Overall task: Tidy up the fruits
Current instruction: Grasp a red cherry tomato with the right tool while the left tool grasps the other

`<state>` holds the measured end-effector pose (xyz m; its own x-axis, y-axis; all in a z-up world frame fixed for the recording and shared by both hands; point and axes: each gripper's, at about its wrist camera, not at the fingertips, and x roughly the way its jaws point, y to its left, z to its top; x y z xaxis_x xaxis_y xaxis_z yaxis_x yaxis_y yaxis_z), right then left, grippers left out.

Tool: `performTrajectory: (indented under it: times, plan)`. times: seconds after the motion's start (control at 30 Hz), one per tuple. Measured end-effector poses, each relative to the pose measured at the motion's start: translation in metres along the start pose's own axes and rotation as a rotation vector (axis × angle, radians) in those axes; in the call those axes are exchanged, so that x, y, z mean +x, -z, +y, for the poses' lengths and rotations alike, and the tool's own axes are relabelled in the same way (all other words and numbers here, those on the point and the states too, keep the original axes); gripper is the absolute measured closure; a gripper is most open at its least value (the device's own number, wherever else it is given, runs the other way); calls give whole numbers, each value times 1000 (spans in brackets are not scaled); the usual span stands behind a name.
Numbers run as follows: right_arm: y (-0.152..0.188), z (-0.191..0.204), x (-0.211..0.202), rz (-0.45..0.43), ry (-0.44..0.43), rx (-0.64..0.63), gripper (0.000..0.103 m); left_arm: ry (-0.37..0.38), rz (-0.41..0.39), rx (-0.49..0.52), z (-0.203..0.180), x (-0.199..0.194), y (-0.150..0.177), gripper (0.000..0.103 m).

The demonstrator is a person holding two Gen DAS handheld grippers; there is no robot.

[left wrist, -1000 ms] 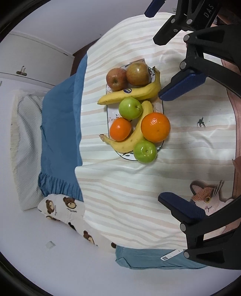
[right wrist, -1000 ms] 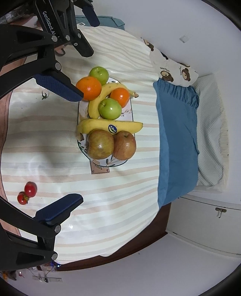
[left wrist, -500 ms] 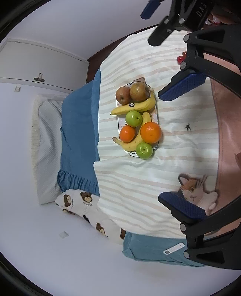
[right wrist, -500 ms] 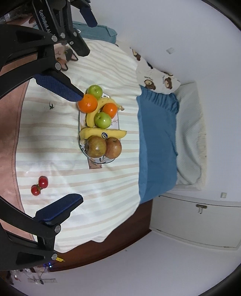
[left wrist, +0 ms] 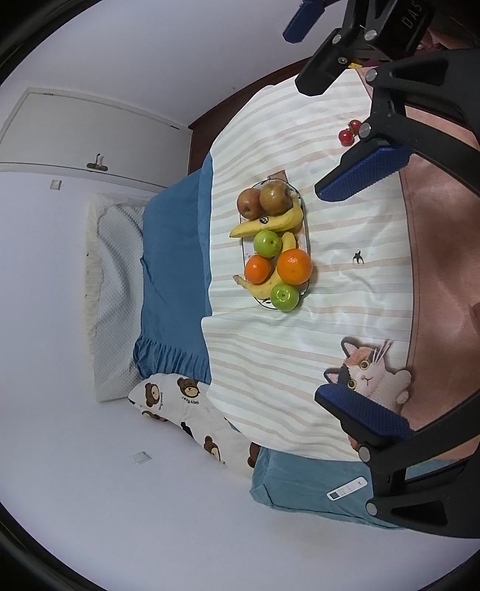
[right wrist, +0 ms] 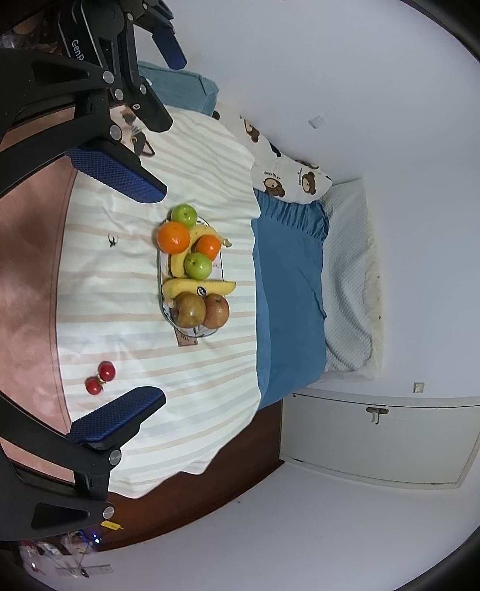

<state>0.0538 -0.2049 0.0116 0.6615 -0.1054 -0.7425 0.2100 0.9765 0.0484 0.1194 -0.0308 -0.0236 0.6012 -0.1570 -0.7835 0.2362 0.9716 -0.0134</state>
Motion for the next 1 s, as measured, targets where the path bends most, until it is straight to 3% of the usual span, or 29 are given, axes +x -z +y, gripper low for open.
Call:
performTrajectory:
  times: [0.2, 0.37, 0.47, 0.63, 0.83, 0.87, 1.0]
  plan:
    - [9, -29, 16, 83, -65, 126, 1, 20, 60, -5, -6, 15, 11, 2]
    - [32, -87, 50, 171, -22, 245, 1, 40, 187, 57, -50, 63, 33, 2]
    - [54, -122, 82, 229, 2, 294, 3, -4, 254, 125, -82, 97, 45, 2]
    - [97, -164, 151, 367, -15, 352, 29, -33, 363, 186, -122, 153, 60, 2]
    - [132, -187, 204, 419, -69, 381, 44, -33, 463, 225, -142, 191, 69, 2]
    - [135, -189, 210, 420, -83, 377, 46, -27, 471, 228, -144, 194, 69, 6]
    - [140, -190, 227, 420, -115, 344, 74, 2, 499, 242, -156, 205, 67, 17]
